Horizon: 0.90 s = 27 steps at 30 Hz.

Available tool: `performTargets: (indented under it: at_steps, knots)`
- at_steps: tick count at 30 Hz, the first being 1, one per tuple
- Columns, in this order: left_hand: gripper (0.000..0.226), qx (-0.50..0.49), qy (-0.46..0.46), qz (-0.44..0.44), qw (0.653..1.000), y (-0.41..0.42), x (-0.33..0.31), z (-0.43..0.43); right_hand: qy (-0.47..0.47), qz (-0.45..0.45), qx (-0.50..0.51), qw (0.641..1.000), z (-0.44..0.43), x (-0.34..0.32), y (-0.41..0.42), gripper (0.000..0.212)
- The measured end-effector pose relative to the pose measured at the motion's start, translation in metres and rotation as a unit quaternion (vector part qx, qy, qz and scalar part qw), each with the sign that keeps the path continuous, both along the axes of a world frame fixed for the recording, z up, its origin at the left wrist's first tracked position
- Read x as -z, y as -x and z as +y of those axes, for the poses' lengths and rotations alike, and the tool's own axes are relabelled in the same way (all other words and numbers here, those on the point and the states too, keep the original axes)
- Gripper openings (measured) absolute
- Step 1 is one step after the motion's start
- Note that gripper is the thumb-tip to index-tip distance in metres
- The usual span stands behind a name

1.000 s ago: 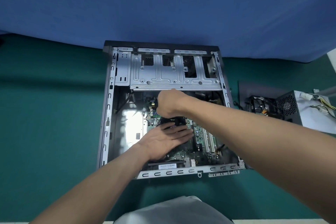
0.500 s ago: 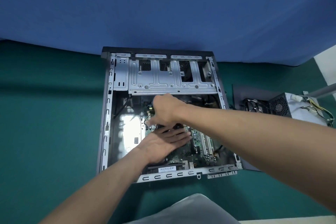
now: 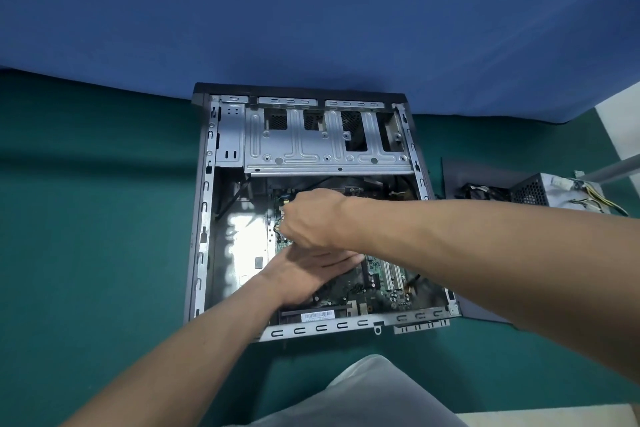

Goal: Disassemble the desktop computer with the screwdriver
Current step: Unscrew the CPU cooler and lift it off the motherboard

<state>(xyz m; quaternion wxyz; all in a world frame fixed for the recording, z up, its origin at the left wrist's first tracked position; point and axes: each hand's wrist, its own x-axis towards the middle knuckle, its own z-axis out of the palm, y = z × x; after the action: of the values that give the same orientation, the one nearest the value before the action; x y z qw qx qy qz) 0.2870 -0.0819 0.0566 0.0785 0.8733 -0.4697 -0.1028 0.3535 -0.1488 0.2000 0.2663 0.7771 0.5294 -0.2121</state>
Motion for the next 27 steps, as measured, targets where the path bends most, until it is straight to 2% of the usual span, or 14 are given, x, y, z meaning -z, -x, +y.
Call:
performTargets:
  at_steps: [2, 4, 5, 8, 9, 11, 12, 14, 15, 17, 19, 21, 24, 27]
  knots:
    - [0.065, -0.02, -0.001, 0.012, 1.0, 0.001, -0.001, 0.001, -0.039, 0.056, 0.103, 0.992, -0.001, 0.002, -0.004, 0.023]
    - [0.065, -0.015, -0.018, 0.005, 1.0, 0.002, -0.001, -0.001, -0.101, 0.135, 0.298, 0.94, -0.002, 0.0, -0.008, 0.031]
    - [0.067, -0.017, -0.023, -0.003, 1.0, 0.002, -0.002, -0.002, -0.135, 0.176, 0.406, 0.886, -0.002, 0.0, -0.011, 0.031]
    - [0.066, -0.009, -0.061, -0.024, 0.998, -0.003, -0.005, -0.001, -0.137, 0.273, 0.7, 0.645, 0.002, 0.001, -0.019, 0.019]
    - [0.064, -0.01, -0.064, -0.019, 0.998, -0.002, -0.006, -0.001, -0.108, 0.28, 0.727, 0.618, 0.002, -0.001, -0.021, 0.016]
    - [0.06, -0.004, -0.057, -0.007, 0.998, -0.002, -0.011, -0.001, -0.079, 0.274, 0.704, 0.65, 0.005, -0.002, -0.022, 0.016]
    - [0.058, -0.006, -0.036, 0.004, 0.999, -0.002, -0.013, -0.002, -0.075, 0.256, 0.661, 0.701, 0.007, -0.003, -0.022, 0.017]
    - [0.054, -0.031, 0.01, -0.011, 0.999, 0.0, -0.007, -0.003, -0.049, 0.172, 0.503, 0.846, 0.009, -0.007, -0.018, 0.027]
    - [0.052, -0.028, -0.009, -0.041, 0.999, 0.0, -0.007, -0.001, -0.036, 0.127, 0.414, 0.901, 0.01, -0.009, -0.015, 0.028]
    - [0.057, 0.002, -0.048, -0.046, 0.998, 0.002, 0.004, 0.0, -0.02, 0.082, 0.27, 0.959, 0.011, -0.012, -0.007, 0.024]
    - [0.06, 0.01, -0.015, 0.007, 1.0, -0.002, 0.002, 0.0, 0.003, 0.063, 0.137, 0.989, 0.015, -0.011, 0.0, 0.015]
    - [0.055, 0.009, 0.036, 0.069, 0.997, -0.005, -0.004, 0.003, 0.003, 0.067, 0.085, 0.994, 0.018, -0.007, 0.003, 0.019]
    - [0.057, -0.024, 0.017, 0.052, 0.998, 0.0, -0.004, -0.001, -0.026, 0.074, 0.149, 0.986, 0.012, -0.01, -0.003, 0.013]
    - [0.065, -0.035, -0.013, 0.002, 0.999, -0.003, -0.005, 0.001, -0.06, 0.078, 0.285, 0.954, -0.011, -0.01, -0.009, 0.029]
